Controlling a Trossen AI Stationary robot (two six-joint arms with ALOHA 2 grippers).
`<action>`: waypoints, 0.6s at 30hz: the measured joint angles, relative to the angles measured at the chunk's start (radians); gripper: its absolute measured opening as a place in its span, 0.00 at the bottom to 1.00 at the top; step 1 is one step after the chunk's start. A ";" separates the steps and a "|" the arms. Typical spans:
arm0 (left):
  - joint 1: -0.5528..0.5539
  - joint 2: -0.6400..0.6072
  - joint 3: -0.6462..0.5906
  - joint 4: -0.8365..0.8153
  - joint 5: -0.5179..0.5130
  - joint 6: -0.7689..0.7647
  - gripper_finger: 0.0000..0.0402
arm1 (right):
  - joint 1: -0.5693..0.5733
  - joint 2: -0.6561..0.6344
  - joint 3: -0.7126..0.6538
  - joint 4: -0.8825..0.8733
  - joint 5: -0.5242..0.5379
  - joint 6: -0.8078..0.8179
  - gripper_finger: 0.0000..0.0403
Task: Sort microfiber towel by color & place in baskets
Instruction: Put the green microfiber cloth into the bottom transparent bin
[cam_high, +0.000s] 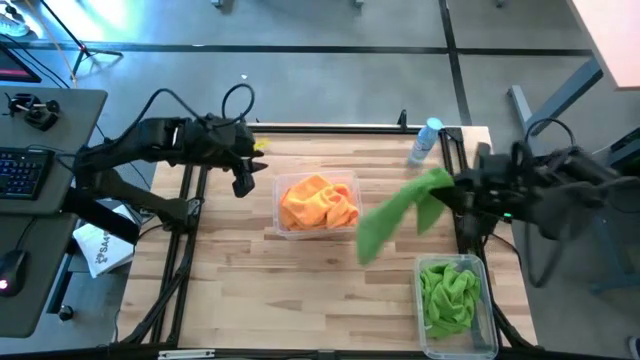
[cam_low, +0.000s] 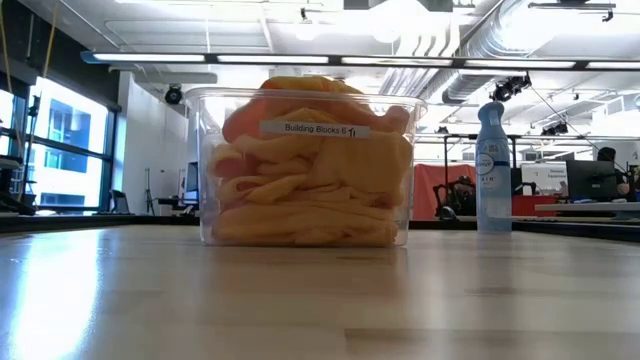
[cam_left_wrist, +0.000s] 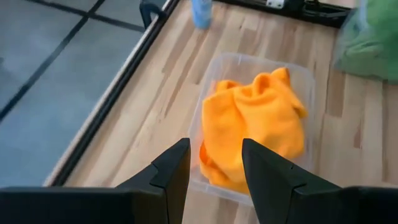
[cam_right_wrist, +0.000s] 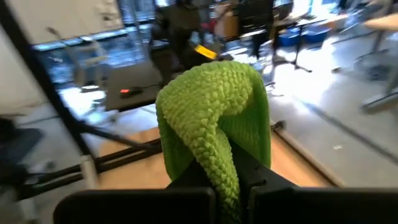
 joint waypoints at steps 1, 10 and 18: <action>0.000 -0.028 -0.049 0.021 0.000 -0.018 0.33 | 0.029 -0.005 0.006 -0.021 0.001 0.036 0.00; 0.001 -0.245 -0.375 0.135 0.003 -0.164 0.33 | 0.227 -0.070 -0.031 -0.250 -0.105 0.496 0.00; 0.000 -0.364 -0.515 0.135 0.002 -0.325 0.33 | 0.278 -0.075 -0.044 -0.251 -0.369 0.653 0.00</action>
